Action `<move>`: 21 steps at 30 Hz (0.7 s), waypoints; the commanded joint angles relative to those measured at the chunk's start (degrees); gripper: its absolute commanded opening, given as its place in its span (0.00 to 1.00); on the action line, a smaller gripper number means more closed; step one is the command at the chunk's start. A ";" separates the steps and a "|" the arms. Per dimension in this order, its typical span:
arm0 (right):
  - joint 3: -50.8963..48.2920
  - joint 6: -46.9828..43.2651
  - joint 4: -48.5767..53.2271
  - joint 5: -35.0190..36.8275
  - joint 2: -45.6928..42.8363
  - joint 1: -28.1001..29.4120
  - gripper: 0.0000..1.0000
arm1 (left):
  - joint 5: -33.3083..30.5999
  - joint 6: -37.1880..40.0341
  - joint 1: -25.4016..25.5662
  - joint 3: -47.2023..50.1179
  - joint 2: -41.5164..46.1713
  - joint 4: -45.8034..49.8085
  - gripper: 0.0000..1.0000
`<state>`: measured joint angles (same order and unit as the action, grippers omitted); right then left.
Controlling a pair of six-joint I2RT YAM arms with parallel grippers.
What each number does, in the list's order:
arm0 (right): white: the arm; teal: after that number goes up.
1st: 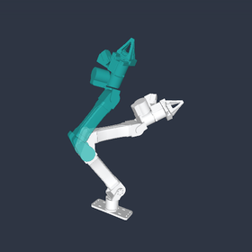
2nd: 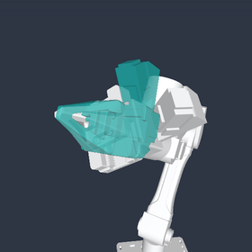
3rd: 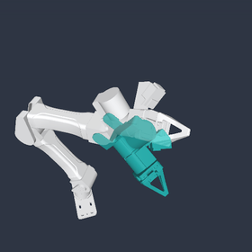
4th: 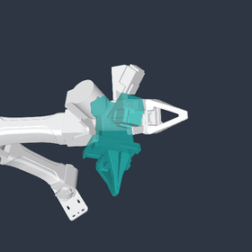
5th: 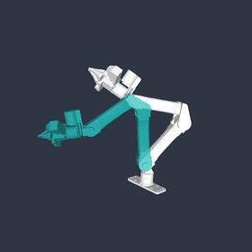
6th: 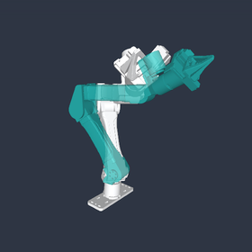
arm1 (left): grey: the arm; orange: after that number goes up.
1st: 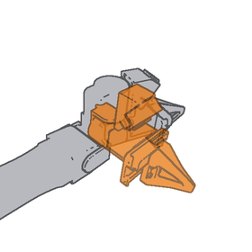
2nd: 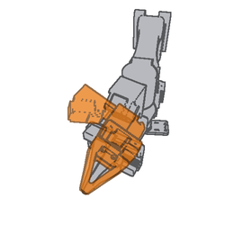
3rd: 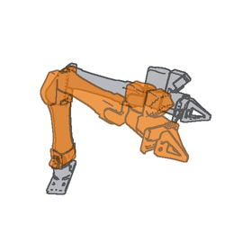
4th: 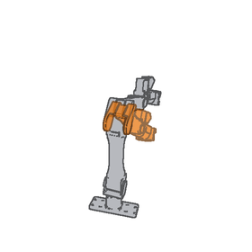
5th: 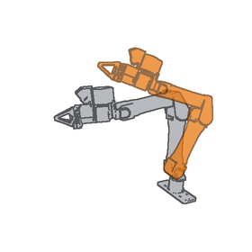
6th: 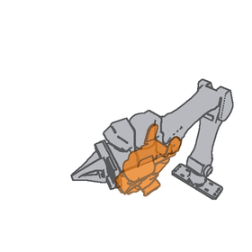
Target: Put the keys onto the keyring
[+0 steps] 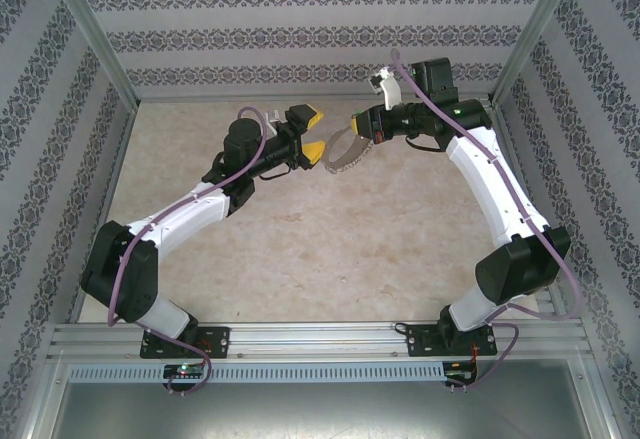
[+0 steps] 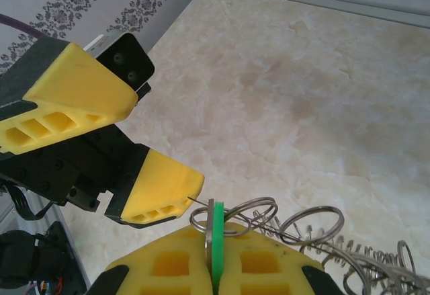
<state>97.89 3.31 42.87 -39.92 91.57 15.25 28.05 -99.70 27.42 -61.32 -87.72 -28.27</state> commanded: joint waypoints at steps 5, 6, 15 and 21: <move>2.65 0.21 -1.74 -2.03 0.53 0.60 0.00 | -4.25 6.61 0.55 -0.49 8.23 15.89 0.82; 2.66 0.22 -1.76 -2.09 0.62 0.69 0.00 | -4.59 7.19 0.53 -0.36 9.08 17.40 0.83; 3.09 0.23 -1.90 -2.00 1.50 1.18 0.00 | -2.02 1.76 1.86 0.67 6.38 12.40 0.84; 2.84 0.02 -1.85 -1.91 1.59 1.89 0.00 | -1.52 -1.85 3.16 -0.92 1.86 6.22 0.85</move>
<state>98.74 3.29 42.63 -40.10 93.08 16.40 25.87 -98.32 29.63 -61.30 -84.49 -17.34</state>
